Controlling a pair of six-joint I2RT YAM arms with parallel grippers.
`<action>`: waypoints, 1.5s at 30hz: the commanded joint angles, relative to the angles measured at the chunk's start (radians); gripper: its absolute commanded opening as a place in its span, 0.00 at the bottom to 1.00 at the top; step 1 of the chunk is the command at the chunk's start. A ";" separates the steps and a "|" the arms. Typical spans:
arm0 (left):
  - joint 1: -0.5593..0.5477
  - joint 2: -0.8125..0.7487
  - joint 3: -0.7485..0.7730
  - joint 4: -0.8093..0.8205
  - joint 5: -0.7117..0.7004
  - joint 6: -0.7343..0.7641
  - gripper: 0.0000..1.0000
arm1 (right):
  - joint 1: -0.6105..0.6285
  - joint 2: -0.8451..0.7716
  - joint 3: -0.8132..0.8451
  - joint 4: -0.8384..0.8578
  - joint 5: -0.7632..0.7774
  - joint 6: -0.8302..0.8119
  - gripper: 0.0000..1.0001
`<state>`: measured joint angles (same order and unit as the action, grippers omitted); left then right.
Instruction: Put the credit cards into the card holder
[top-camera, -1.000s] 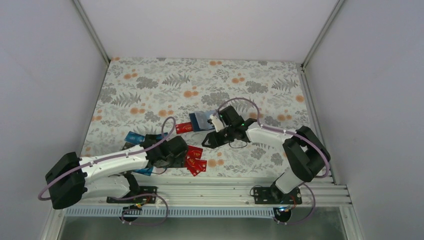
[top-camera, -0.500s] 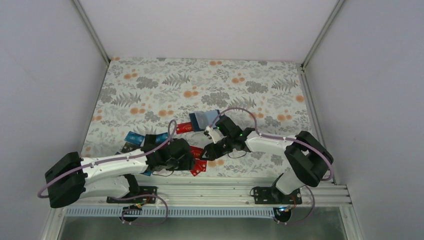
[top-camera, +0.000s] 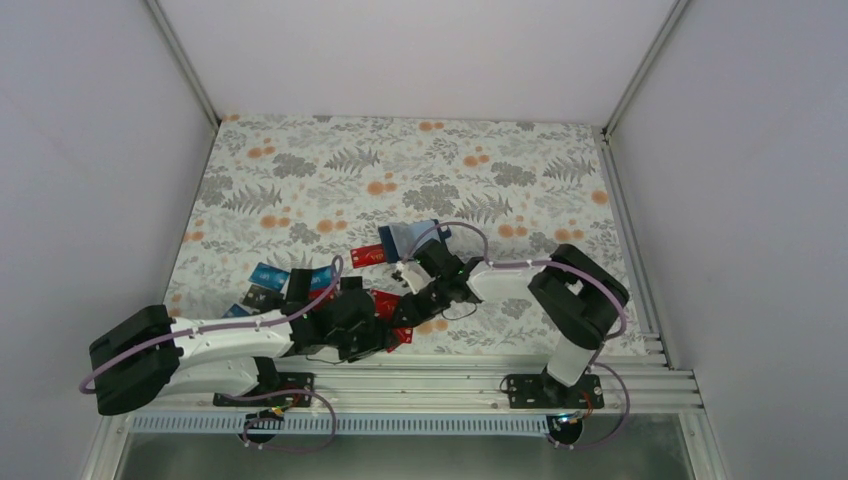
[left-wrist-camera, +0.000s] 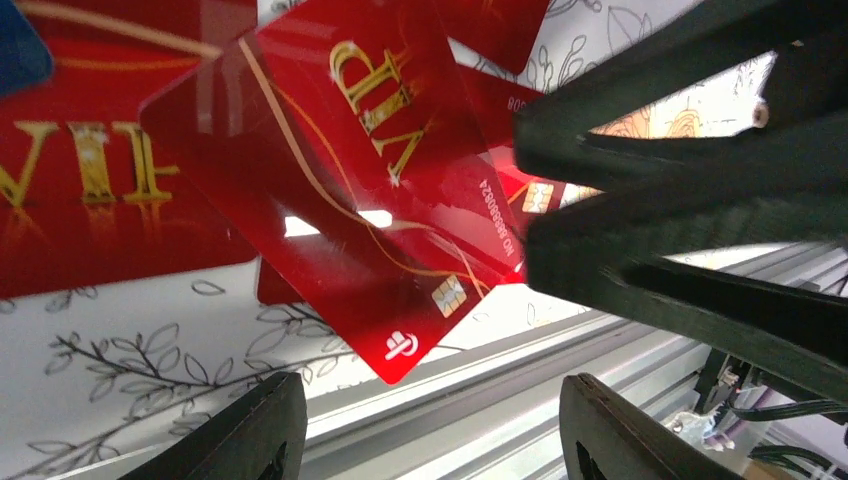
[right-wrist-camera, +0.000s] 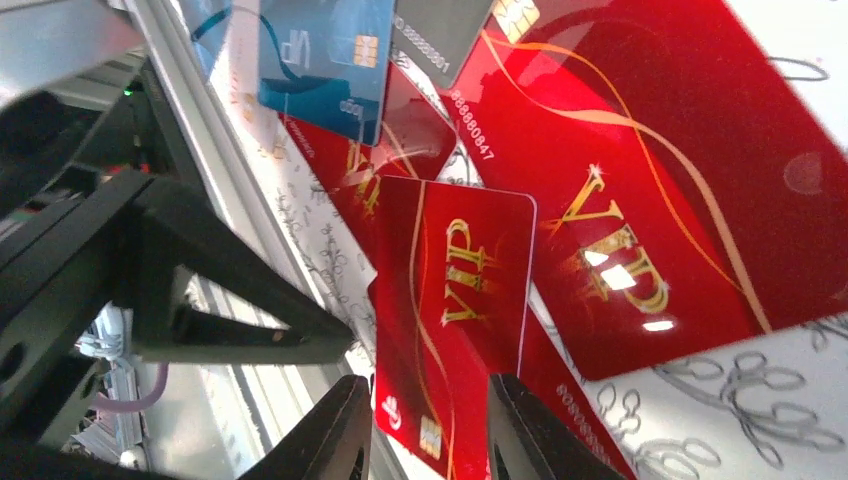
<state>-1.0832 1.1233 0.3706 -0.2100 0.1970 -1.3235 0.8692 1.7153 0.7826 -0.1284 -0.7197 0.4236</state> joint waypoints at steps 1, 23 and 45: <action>-0.022 -0.002 0.013 -0.069 0.029 -0.097 0.65 | 0.028 0.060 0.043 0.031 0.007 0.011 0.31; -0.065 -0.053 -0.124 0.109 -0.096 -0.249 0.62 | 0.067 0.142 0.039 0.026 0.029 0.038 0.30; -0.064 -0.118 -0.107 0.146 -0.197 -0.217 0.35 | 0.087 0.147 0.026 0.030 0.008 0.037 0.31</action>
<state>-1.1542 1.0233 0.2443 -0.1249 0.1055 -1.5700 0.9291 1.8191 0.8268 -0.0525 -0.7406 0.4629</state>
